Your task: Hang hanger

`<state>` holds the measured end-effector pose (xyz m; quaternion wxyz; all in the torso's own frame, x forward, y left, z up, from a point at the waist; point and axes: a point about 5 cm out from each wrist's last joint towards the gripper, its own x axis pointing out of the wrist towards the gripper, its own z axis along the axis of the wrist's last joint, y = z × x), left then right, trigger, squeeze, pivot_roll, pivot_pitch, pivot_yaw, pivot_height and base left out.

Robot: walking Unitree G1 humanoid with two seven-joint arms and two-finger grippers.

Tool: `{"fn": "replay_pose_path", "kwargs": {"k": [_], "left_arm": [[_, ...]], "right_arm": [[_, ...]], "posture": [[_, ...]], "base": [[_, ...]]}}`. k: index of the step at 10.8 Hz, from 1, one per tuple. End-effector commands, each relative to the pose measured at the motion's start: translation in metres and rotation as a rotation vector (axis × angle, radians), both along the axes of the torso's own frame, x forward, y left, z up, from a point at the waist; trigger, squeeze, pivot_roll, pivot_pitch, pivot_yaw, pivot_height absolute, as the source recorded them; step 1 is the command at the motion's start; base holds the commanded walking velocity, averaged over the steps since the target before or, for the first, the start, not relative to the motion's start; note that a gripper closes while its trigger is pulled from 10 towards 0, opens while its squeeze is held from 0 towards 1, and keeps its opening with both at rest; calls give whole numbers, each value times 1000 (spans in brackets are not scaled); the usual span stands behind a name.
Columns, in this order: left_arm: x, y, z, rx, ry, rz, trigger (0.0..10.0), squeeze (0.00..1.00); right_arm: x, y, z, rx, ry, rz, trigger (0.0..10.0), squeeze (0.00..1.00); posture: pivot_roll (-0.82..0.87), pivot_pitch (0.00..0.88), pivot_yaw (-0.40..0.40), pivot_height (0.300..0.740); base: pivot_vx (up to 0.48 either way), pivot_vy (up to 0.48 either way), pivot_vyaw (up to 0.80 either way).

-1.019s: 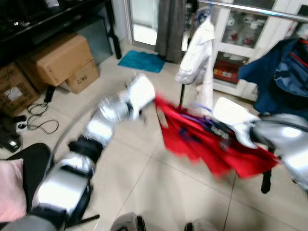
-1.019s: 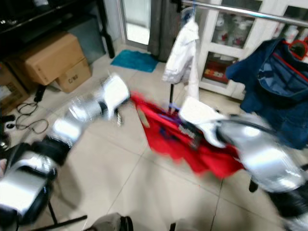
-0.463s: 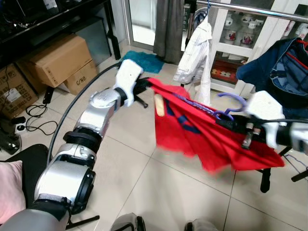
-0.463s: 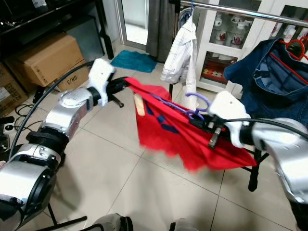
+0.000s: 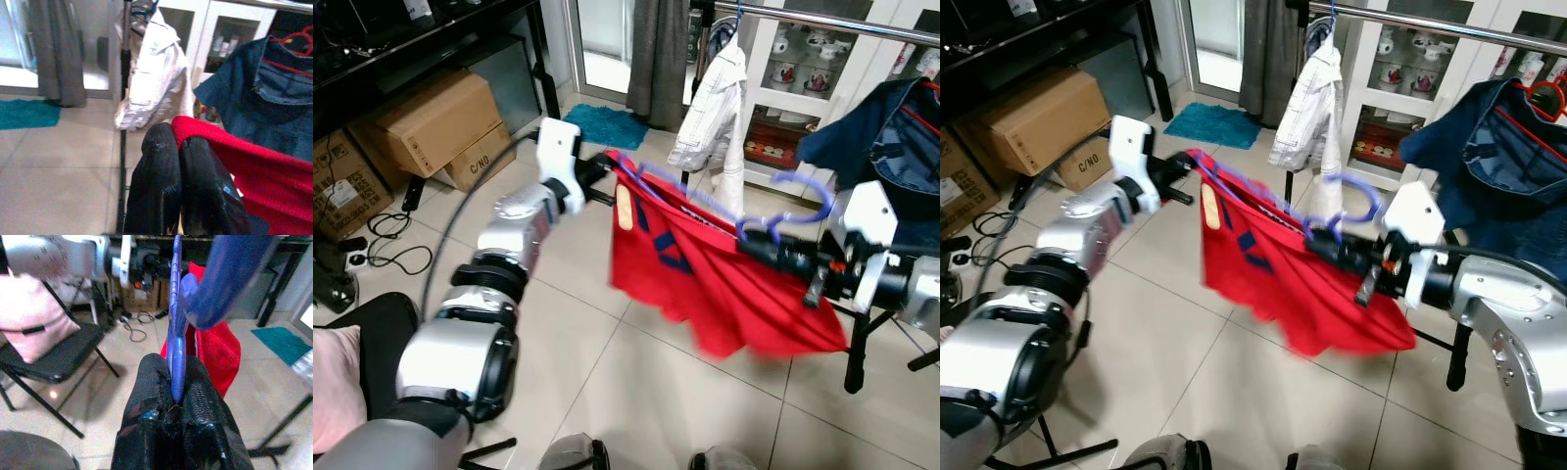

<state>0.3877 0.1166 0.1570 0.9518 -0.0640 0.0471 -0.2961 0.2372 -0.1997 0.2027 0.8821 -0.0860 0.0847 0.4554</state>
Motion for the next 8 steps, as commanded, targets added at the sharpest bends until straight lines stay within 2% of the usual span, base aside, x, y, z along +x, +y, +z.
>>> {"fn": "replay_pose_path", "kwargs": {"k": [1,2,3,4,5,6,7,8], "left_arm": [[4,7,4,-52,13,67,0,0],[5,7,3,-83,31,84,0,0],[0,-6,2,-69,26,-22,0,0],[-7,-22,1,-70,14,-128,0,0],[-8,-27,0,-77,10,-142,0,0],[-11,-32,-4,-21,8,-175,0,0],[-18,-44,-6,34,-14,-261,0,0],[-24,-57,-5,34,-24,-326,0,0]], "right_arm": [[-3,0,5,38,-6,7,0,0],[-2,-1,5,64,-14,-40,0,0],[8,-1,3,79,-39,-159,0,0],[13,1,-1,84,-28,-198,0,0],[13,2,-2,97,-20,-197,0,0],[18,-2,3,192,-40,-264,0,0],[32,-11,7,257,-67,-411,0,0],[43,-12,7,319,-63,-520,0,0]], "posture": [[-172,0,88,740],[-174,0,92,740],[-176,0,98,740],[-176,0,104,740],[-176,0,104,740],[-176,0,104,740],[-172,0,109,740],[-173,0,112,740]], "base": [[0,0,0],[0,0,0],[0,0,0],[0,0,0],[0,0,0],[0,0,0],[0,0,0],[0,0,0]]}}
